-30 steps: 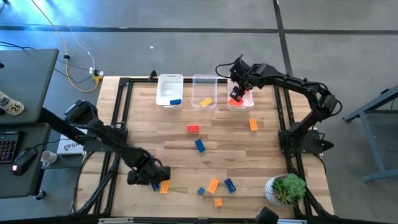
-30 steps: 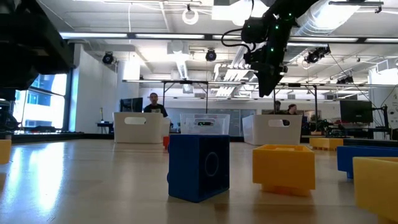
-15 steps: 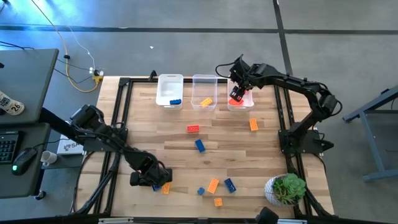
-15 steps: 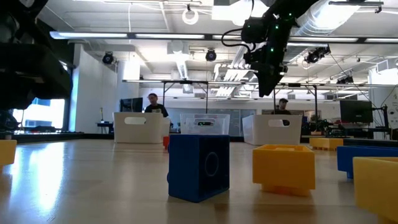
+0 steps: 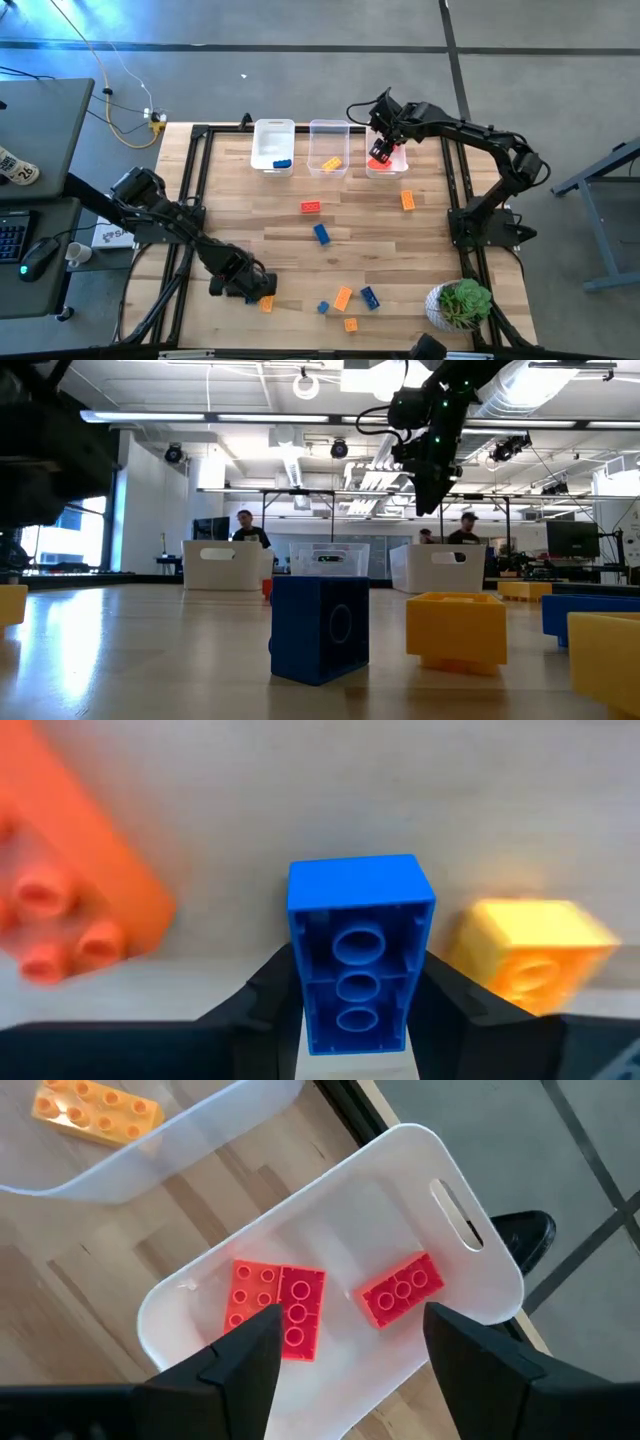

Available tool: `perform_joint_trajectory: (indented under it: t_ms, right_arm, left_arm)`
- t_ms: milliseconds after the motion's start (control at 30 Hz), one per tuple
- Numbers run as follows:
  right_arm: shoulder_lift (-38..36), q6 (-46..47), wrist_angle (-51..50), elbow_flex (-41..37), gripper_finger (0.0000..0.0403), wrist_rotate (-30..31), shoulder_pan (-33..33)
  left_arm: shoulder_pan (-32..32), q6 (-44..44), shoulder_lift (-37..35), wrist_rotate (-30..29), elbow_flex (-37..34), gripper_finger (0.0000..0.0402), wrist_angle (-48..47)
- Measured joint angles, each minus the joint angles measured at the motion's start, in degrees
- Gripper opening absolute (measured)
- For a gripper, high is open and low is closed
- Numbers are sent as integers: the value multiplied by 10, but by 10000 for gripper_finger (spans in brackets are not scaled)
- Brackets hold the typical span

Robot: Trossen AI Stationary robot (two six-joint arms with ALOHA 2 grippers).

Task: Sort & place blocks by color
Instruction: Put the blue game piece into the left white bin

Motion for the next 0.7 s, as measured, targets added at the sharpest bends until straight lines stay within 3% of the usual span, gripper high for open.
perform_joint_trajectory:
  t_ms: [200, 367, 700]
  right_arm:
    - [0, 14, 0, 0, 229, -57, 1]
    - [0, 31, 3, 0, 229, -89, 15]
    - [0, 133, 16, 0, 229, -127, 83]
  left_arm:
    - [14, 15, -49, -101, -1, 112, -37]
    - [55, 91, -108, -198, -1, 114, -59]
    - [239, 454, -239, -242, -1, 115, -85]
